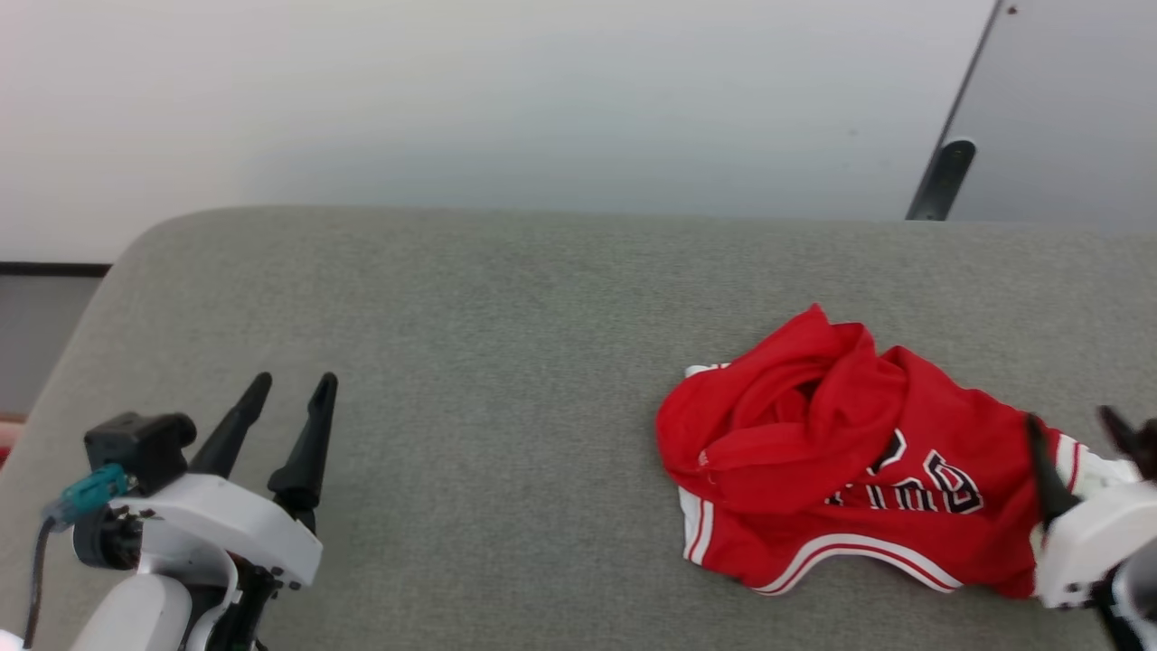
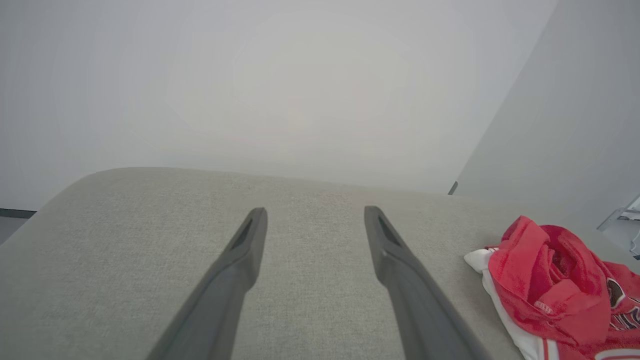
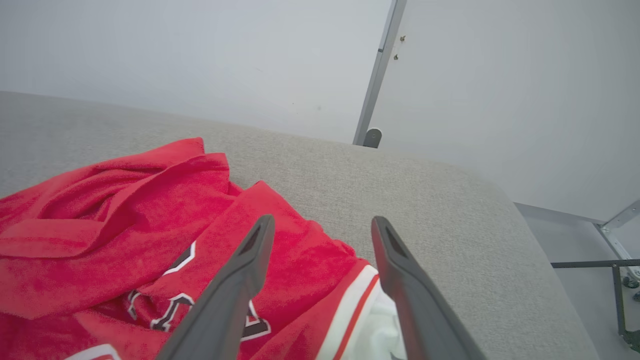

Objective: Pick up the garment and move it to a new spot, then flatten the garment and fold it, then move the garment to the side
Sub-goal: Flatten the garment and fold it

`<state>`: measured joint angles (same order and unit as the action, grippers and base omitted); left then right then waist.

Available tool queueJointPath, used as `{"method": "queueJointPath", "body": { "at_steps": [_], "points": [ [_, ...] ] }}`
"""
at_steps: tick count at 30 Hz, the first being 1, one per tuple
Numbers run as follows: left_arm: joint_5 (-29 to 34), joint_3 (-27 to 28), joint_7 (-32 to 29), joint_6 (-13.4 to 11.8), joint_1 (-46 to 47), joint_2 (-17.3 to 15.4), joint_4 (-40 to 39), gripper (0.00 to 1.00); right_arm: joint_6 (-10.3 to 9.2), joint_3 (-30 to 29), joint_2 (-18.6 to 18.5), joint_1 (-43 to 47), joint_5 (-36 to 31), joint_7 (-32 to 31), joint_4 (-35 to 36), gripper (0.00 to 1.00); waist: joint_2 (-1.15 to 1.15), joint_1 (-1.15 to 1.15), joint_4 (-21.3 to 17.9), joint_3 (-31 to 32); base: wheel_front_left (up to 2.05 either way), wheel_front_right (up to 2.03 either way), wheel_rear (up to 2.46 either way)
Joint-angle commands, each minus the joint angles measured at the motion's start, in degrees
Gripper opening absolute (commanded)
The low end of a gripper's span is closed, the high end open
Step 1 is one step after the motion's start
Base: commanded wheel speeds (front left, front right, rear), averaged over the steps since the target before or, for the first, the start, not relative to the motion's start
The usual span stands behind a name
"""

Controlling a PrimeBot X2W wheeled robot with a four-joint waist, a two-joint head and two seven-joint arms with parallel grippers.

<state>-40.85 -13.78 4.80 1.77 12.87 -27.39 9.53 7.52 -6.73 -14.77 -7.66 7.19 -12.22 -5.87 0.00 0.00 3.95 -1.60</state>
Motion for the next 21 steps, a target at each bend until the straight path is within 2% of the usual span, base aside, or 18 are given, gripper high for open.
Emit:
{"method": "queueJointPath", "body": {
  "at_steps": [1,6,9,16,21],
  "points": [
    [-0.33,0.05,-0.3,0.36,-0.31,-0.46,-0.4,1.0,-0.06,0.77,0.43,0.4,0.04,1.0,0.23,1.0,0.0,0.0,-1.04,0.02,0.0,0.0,0.0],
    [-2.74,-0.61,-3.76,1.48,-0.08,-0.61,-2.68,1.0,-0.06,4.2,2.49,1.19,-0.18,3.95,-0.3,1.0,0.0,0.0,-2.8,-0.66,0.0,0.0,0.0],
    [-4.74,-1.1,-7.31,1.29,1.46,-0.49,-4.24,1.0,-0.06,4.82,3.29,0.89,-0.14,4.92,-0.51,1.0,0.0,0.0,-3.67,-1.45,0.0,0.0,0.0],
    [-9.73,-4.27,-21.07,0.81,7.63,-0.8,-9.59,1.0,-0.06,6.56,4.47,-1.88,0.01,6.32,-1.72,1.0,0.0,0.0,-6.63,-3.79,0.0,0.0,0.0],
    [-12.57,-6.71,-30.48,-0.92,12.64,-0.39,-11.91,1.0,-0.06,8.55,5.46,-4.16,-0.17,7.23,-2.96,1.0,0.0,0.0,-10.13,-5.35,0.0,0.0,0.0]
  ]
}}
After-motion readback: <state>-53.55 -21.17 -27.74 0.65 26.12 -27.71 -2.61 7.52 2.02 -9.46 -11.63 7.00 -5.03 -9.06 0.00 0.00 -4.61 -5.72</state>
